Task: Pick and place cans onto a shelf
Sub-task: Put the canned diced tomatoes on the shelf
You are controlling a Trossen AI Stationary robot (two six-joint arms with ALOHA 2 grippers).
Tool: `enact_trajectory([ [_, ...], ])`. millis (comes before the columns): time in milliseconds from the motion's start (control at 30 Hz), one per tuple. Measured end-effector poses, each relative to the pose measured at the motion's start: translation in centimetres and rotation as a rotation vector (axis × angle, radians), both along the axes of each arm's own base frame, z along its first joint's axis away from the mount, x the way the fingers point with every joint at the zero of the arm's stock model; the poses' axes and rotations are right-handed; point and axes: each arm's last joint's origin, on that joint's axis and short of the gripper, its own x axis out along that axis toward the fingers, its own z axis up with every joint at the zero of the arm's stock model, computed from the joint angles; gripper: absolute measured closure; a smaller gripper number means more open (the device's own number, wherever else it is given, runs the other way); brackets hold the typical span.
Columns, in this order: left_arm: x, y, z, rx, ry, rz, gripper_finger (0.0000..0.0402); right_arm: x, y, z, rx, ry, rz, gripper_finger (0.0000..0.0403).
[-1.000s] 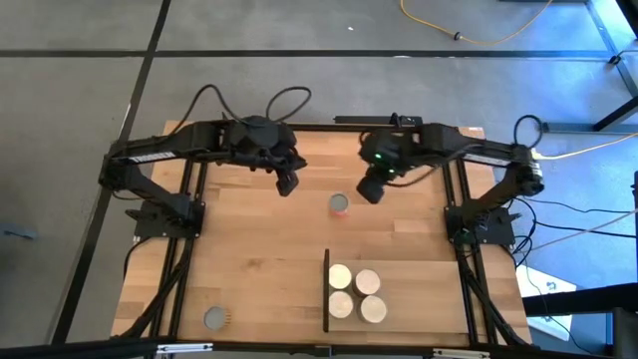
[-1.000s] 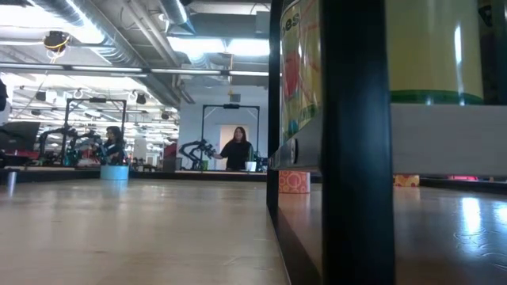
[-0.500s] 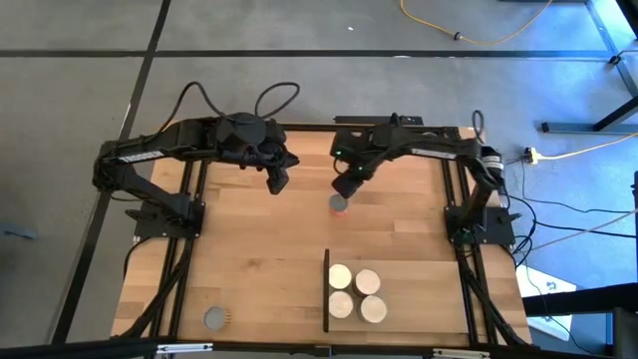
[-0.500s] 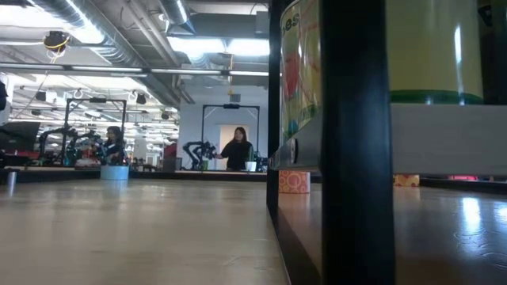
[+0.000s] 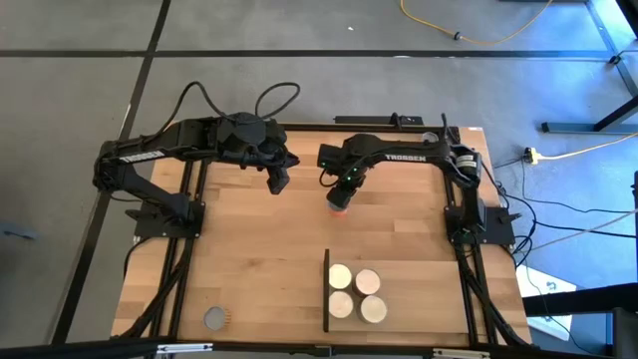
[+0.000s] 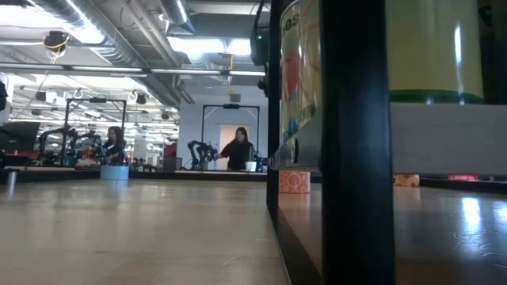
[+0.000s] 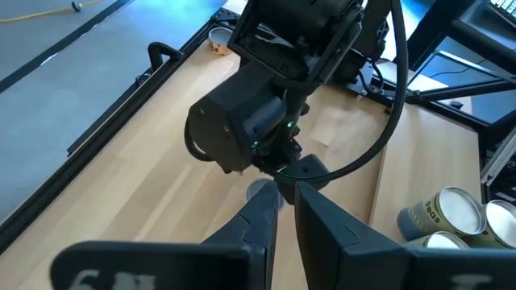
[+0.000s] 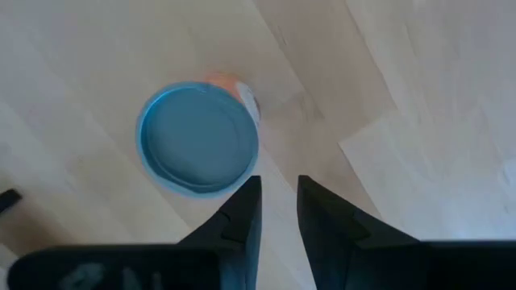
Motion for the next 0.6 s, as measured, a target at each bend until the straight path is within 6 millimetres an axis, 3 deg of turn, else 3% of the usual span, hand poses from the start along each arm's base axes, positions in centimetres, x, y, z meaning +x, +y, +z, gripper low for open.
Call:
enact_trajectory([
  [300, 0.0, 0.0, 0.0, 0.0, -0.001, 0.001, 0.0363, 0.5, -0.7, -0.2, 0.034, -0.073, 0.011, 0.032],
  [600, 0.0, 0.0, 0.0, 0.0, -0.001, 0.001, 0.0363, -0.3, -0.8, -3.3, 0.125, -0.064, -0.002, 0.032],
])
